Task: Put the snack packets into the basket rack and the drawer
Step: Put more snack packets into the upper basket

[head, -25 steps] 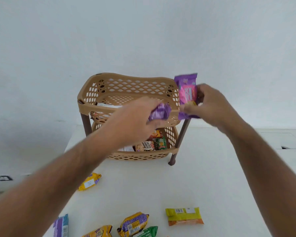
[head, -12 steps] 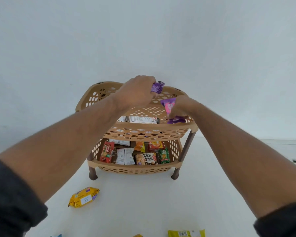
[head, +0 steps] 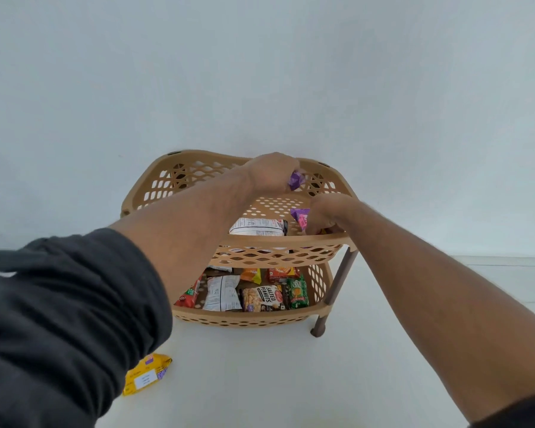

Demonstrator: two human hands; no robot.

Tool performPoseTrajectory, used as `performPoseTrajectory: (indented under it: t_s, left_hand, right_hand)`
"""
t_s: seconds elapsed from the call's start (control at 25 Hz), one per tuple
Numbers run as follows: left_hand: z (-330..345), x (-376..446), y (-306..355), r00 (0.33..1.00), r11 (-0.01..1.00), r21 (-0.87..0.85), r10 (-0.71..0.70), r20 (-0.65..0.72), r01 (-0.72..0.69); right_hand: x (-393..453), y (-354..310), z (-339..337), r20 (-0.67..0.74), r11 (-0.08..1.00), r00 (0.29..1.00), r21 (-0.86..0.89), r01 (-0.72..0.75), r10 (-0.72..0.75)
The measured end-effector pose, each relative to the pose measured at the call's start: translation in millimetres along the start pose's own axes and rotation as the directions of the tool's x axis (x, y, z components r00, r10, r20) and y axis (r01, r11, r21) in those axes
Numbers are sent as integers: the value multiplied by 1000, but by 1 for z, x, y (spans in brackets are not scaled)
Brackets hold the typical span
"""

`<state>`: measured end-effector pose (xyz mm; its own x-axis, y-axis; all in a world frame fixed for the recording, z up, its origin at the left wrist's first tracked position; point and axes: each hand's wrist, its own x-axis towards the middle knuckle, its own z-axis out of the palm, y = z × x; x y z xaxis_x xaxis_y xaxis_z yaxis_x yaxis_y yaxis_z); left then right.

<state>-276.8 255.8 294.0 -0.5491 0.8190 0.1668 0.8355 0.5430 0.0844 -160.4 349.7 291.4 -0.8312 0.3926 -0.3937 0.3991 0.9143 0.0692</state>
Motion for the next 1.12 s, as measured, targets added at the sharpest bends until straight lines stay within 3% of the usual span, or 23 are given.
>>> performPoseTrajectory:
  t_s: [0.4, 0.8, 1.12]
  left_hand:
    - [28, 46, 9, 941, 889, 320, 276, 196, -327]
    - [48, 53, 19, 907, 870, 280, 343, 246, -405]
    - [48, 46, 22, 904, 878, 248, 355, 238, -410]
  right_hand:
    - [0, 19, 2, -348, 997, 937, 78, 28, 1]
    - [-15, 23, 7, -384, 991, 923, 117, 68, -18]
    - [-24, 29, 7, -522, 980, 853, 152, 127, -29]
